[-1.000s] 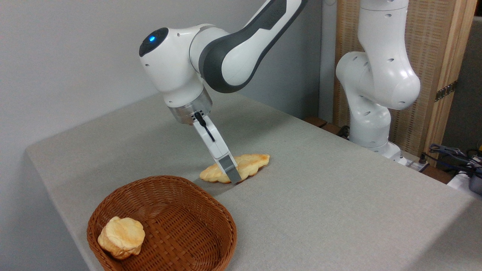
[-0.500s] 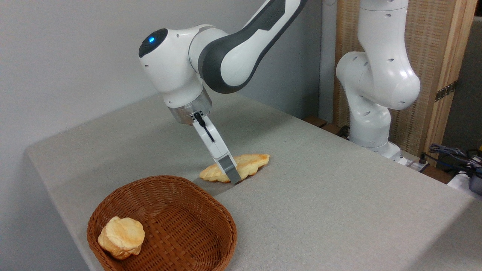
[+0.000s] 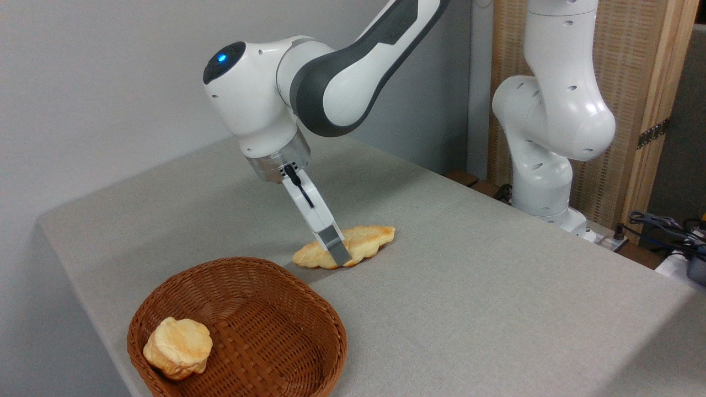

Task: Put bread into the basket
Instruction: 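Close the gripper around the middle of the bread roll, then lift the held bread roll and carry it over the wicker basket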

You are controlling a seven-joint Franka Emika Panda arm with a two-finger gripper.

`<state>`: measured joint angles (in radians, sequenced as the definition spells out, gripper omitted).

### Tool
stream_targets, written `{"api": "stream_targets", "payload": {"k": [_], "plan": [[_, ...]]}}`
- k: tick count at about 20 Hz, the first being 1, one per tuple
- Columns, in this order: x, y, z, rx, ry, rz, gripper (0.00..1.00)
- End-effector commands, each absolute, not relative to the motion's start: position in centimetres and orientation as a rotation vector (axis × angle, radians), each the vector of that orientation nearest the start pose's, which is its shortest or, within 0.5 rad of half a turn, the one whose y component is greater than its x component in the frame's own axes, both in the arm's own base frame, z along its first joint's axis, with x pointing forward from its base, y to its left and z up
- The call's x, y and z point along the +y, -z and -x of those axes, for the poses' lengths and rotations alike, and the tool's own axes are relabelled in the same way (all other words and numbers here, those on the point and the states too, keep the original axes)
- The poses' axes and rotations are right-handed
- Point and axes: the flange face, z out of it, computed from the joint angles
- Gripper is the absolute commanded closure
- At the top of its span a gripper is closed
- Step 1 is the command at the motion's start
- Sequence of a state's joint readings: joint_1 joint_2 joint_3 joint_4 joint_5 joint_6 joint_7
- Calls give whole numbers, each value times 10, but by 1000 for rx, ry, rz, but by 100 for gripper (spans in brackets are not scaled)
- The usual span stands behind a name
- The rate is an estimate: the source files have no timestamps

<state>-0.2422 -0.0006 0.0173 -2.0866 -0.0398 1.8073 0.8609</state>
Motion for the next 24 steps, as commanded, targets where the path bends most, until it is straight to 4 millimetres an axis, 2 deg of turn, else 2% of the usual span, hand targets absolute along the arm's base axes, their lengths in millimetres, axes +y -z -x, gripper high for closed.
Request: {"api": "stream_targets", "payload": {"k": [1,6,12,14,21,24], "plan": [[-117,-406,-497,1678,-415,2783,53],[-117,-417,-496,1679,-394,2785,53],[-120,-450,-494,1690,-341,2814,53],[-122,-468,-496,1687,-275,2830,53],[-111,-520,-524,1628,-11,2850,49],[-89,-531,-539,1545,125,2861,48]]}}
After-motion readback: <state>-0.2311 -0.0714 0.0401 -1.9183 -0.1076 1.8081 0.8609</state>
